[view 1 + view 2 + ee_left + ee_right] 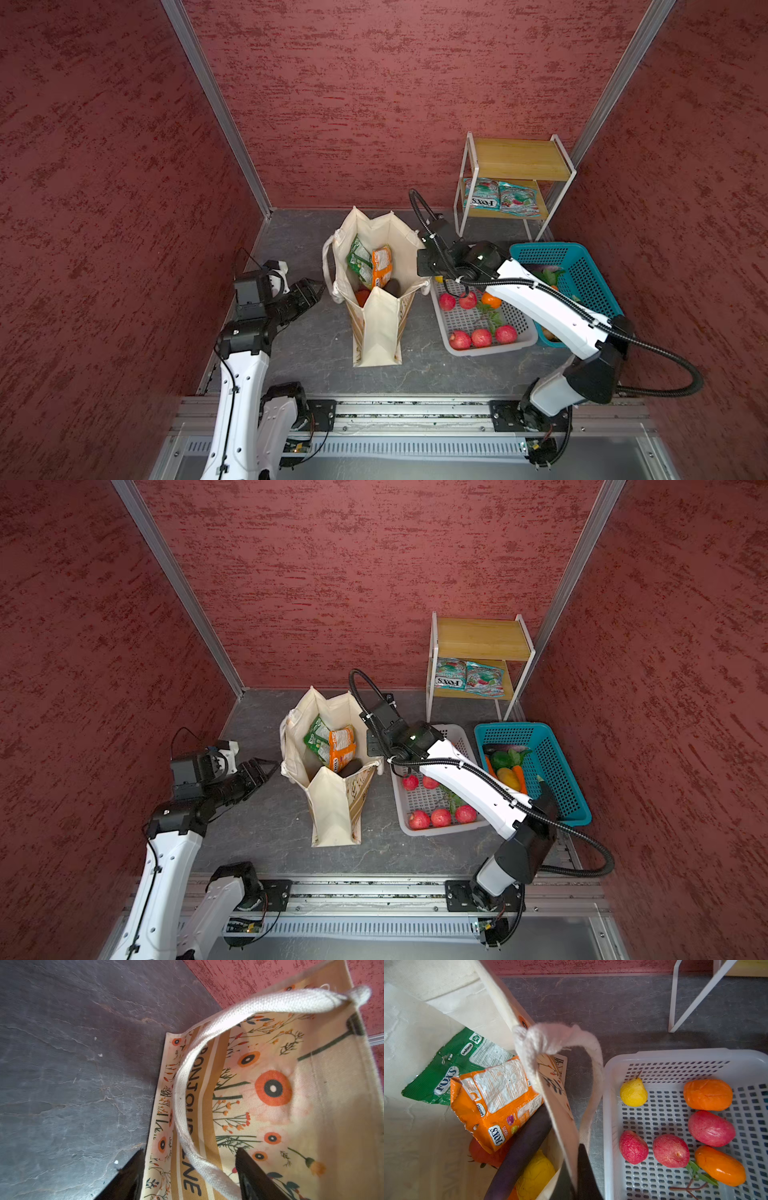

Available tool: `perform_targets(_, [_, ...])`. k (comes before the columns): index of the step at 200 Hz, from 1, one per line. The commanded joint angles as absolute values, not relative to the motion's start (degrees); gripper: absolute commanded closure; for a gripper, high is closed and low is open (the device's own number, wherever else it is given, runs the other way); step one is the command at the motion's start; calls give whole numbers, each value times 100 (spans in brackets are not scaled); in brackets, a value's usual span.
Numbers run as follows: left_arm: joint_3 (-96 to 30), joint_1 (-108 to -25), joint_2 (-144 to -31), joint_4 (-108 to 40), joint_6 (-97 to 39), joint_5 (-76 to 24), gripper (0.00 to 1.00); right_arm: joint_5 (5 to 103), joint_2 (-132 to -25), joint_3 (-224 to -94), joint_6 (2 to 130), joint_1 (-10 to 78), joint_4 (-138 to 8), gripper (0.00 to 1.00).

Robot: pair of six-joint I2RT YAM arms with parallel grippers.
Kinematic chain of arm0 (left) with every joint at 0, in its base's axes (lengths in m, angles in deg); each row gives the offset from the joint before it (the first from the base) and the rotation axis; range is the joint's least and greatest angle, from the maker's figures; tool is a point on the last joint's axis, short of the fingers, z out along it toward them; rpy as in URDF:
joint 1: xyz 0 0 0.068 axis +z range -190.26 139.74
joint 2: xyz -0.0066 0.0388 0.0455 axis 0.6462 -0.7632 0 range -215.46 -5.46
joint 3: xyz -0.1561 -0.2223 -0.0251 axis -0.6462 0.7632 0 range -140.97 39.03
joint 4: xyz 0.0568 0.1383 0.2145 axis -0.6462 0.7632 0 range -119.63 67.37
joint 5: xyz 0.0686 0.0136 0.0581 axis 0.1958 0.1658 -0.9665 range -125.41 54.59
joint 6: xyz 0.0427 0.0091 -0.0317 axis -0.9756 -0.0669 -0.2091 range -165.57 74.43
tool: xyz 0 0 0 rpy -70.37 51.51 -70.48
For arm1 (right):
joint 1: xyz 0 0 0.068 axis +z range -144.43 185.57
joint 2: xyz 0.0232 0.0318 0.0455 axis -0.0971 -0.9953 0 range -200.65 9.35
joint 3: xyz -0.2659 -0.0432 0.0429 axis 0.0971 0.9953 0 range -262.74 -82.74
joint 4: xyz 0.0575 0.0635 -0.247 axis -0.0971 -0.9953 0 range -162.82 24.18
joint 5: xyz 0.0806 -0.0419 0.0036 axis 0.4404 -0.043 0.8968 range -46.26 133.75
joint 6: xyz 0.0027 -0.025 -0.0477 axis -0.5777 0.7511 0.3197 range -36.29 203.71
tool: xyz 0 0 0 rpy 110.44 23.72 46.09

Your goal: Place the food into the grocery bag and tie it

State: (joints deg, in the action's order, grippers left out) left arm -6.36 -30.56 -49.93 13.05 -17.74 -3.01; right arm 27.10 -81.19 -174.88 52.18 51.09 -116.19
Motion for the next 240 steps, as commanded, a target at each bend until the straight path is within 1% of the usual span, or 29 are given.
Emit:
perform_targets(1, [-545,-3021,-5183,1027,-1792,64,31,2709,-7907,-17607,5146,5057,-11320,95])
perform_targets(67, [-435,-3045,-5731,557,-1720,63,32,2814,-8001,-17650,5102,5057,-11311,93])
perform_targets(108, [-403,-3100,-6141,156,-1629,60,38,2836,-8004,-17709,5097,5057,-11359,93])
perform_targets(155, [-440,-3586,-6523,-108,-1555,-214,42,2853,-8013,-17731,5085,5057,-11381,93])
perform_targets(185, [-382,-3700,-6715,-236,-1507,-358,45,2880,-8005,-17723,5084,5057,-11381,93])
perform_targets(224, [-377,-3700,-6692,-224,-1507,-456,52,2887,-7968,-17681,5076,5057,-11372,93])
perform_targets(240, [-399,-3692,-6657,-161,-1529,-493,57,2889,-7963,-17674,5079,5057,-11367,92])
